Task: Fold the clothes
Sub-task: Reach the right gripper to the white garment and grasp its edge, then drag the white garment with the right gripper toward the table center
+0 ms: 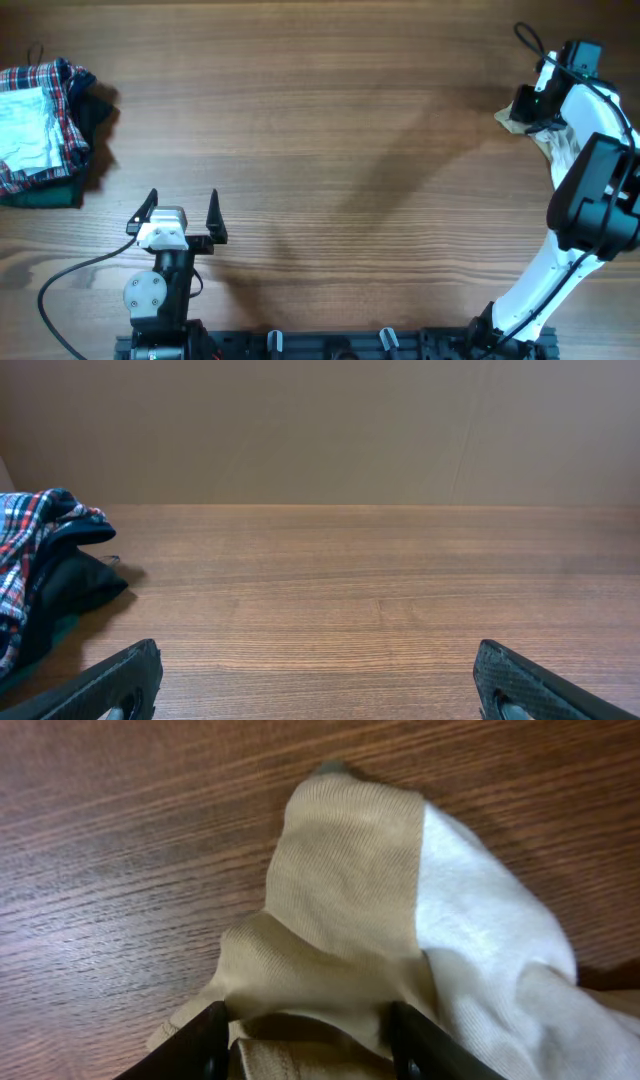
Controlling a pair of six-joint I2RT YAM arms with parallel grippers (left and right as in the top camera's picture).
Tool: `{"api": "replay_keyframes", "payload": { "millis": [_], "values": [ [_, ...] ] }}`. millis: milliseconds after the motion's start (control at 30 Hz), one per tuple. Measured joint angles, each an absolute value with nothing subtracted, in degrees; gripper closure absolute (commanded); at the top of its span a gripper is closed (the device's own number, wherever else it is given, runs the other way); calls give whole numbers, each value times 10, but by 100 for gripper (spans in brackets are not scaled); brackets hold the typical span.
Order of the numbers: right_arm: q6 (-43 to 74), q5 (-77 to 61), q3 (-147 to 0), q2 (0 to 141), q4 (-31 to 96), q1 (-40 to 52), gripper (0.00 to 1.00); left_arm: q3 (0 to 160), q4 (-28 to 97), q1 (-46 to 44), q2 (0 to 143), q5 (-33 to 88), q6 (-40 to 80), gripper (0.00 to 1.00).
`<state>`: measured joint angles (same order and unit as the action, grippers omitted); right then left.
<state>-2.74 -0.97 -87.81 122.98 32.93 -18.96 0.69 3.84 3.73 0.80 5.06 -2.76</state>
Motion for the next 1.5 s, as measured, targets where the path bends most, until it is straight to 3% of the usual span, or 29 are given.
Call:
{"api": "replay_keyframes", "payload": {
  "millis": [33,67,400,633,833,1100,1500],
  "values": [
    [-31,-10,-878,1230,329,-190,87,7,38,37,8,51,-28,0],
    [-34,-10,-878,1230,329,-190,96,7,38,37,8,51,-28,0],
    [-40,-17,-879,1221,353,-187,96,7,38,37,8,51,-28,0],
    [-40,-30,-889,1017,395,-161,96,7,38,37,8,51,-28,0],
    [-40,-35,-893,969,423,-78,96,7,38,37,8,51,-28,0],
    [-4,-42,-893,969,425,97,96,7,38,37,8,51,-28,0],
    [70,-81,-893,969,317,230,96,7,38,37,8,51,-28,0]
  ]
}}
